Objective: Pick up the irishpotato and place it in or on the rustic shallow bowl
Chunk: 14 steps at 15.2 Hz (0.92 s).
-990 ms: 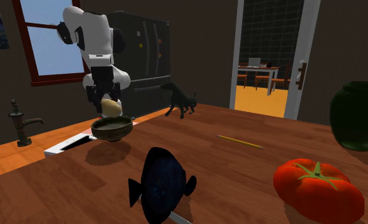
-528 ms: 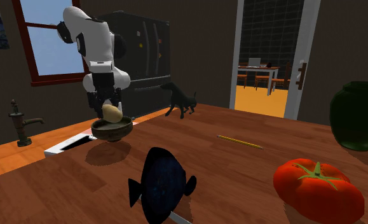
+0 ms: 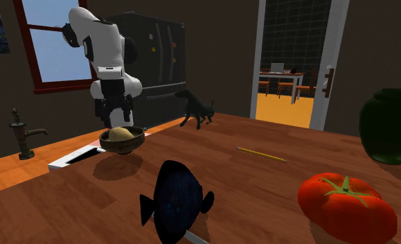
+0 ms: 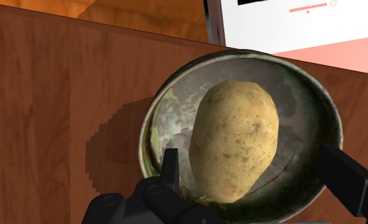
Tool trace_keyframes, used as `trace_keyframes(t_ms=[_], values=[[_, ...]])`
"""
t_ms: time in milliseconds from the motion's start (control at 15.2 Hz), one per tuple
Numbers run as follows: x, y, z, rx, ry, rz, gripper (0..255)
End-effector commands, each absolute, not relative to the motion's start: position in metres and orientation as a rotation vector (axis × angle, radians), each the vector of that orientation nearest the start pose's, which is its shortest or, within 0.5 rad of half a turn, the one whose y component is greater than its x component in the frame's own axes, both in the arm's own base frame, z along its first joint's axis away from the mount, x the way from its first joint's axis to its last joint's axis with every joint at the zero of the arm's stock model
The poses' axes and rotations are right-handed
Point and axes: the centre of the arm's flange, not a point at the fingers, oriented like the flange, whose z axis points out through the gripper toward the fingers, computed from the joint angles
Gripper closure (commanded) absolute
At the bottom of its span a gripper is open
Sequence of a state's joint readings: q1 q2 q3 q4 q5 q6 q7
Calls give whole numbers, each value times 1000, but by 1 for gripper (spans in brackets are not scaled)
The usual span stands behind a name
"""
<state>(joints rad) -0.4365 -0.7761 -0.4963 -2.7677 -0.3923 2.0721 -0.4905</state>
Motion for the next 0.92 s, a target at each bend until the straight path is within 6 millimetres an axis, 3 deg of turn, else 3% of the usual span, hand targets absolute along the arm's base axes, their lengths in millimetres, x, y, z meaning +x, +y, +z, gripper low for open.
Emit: trace_keyframes(t_ms=[0,66,330,858], values=[[192,-267,407,-3167,215,-53,0],[192,-267,407,-3167,215,-53,0],[190,-266,457,-3167,215,-53,0],[190,-266,457,-3167,215,-53,0]])
